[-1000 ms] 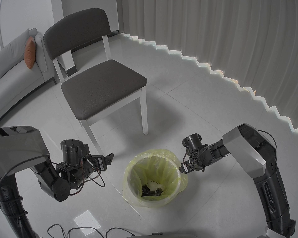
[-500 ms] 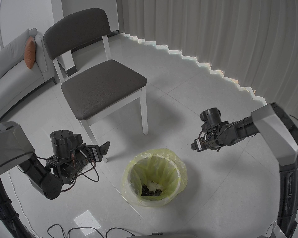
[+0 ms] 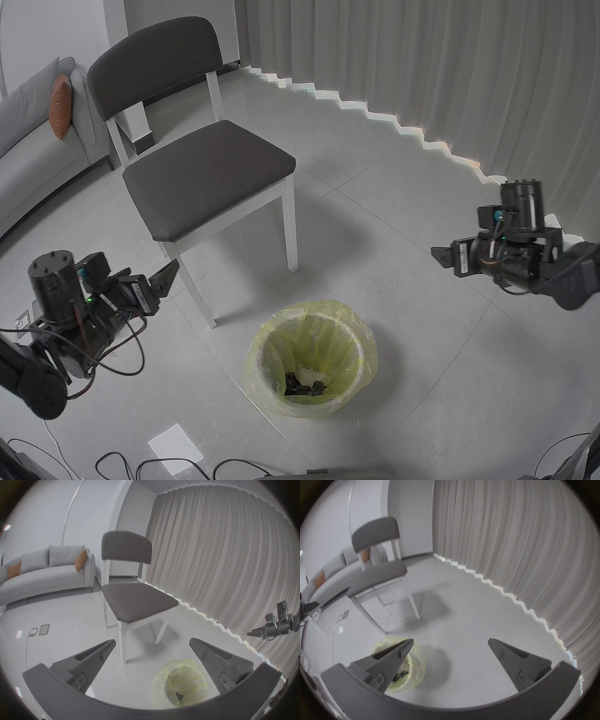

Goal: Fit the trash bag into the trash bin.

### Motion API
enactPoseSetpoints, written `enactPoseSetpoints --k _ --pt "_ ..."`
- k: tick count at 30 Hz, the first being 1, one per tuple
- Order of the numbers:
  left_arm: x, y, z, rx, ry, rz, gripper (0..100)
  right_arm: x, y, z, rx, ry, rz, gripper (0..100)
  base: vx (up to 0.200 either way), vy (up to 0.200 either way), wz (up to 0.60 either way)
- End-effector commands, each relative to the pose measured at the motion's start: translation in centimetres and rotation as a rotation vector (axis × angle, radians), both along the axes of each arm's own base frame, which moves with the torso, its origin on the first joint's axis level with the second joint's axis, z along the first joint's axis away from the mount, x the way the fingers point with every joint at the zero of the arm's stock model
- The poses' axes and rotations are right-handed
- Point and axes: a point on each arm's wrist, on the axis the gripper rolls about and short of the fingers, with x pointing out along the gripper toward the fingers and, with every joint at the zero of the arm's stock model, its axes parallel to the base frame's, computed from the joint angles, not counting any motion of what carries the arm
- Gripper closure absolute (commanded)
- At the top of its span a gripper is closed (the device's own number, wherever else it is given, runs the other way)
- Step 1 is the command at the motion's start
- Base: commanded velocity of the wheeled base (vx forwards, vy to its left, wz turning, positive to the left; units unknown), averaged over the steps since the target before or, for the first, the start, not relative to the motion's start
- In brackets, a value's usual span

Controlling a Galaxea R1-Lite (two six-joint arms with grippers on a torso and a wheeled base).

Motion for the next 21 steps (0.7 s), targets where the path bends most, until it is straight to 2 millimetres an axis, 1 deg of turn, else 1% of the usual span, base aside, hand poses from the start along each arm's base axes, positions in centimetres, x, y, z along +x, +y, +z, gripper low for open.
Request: enactPoseSetpoints --k 1,2,3,5,6,7,9,10,12,15,16,18,21 --pt "-9.4 3.4 3.4 -0.032 -0.159 0.054 0 -13.3 -4.7 3.9 0.092 -0.313 0.001 0 0.000 0.000 0.00" --pt "-10.4 3.7 3.6 -0.034 -0.165 0.054 0 -14.7 -5.2 3.7 0.092 -0.328 -0.001 0 0.000 0.000 0.00" --pt "-11.9 3.9 3.9 -0.033 -0.166 0.052 0 -16.6 -6.0 3.3 0.092 -0.347 -0.004 0 0.000 0.000 0.00" --pt "-13.9 4.3 4.3 -0.036 -0.178 0.049 0 -19.2 -7.0 2.4 0.097 -0.372 -0.013 0 0.000 0.000 0.00" --pt "-15.4 4.6 4.6 -0.038 -0.187 0.045 0 -20.9 -7.7 1.7 0.101 -0.395 -0.026 0 0.000 0.000 0.00" --pt "-16.9 4.9 4.7 -0.040 -0.190 0.036 0 -22.1 -8.3 1.1 0.102 -0.413 -0.046 0 0.000 0.000 0.00" --pt "-19.0 5.3 4.7 -0.041 -0.188 0.020 0 -24.1 -9.1 -0.1 0.106 -0.446 -0.083 0 0.000 0.000 0.00" --pt "-20.3 5.5 4.3 -0.041 -0.183 0.005 0 -25.1 -9.5 -0.7 0.108 -0.465 -0.102 0 0.000 0.000 0.00" --pt "-22.0 5.9 3.3 -0.041 -0.176 -0.015 0 -26.8 -10.0 -1.9 0.107 -0.478 -0.124 0 0.000 0.000 0.00" --pt "-23.0 6.2 2.1 -0.043 -0.166 0.038 0 -28.4 -10.4 -3.4 0.102 -0.480 -0.174 0 0.000 0.000 0.00" --pt "-23.7 6.4 1.2 -0.047 -0.188 0.074 0 -29.0 -10.6 -4.0 0.099 -0.482 -0.208 0 0.000 0.000 0.00" --pt "-24.5 6.4 -0.1 -0.046 -0.212 0.102 0 -29.8 -10.6 -4.4 0.104 -0.503 -0.212 0 0.000 0.000 0.00" --pt "-25.1 6.3 -2.2 -0.035 -0.223 0.141 0 -31.1 -10.5 -5.0 0.105 -0.544 -0.202 0 0.000 0.000 0.00"
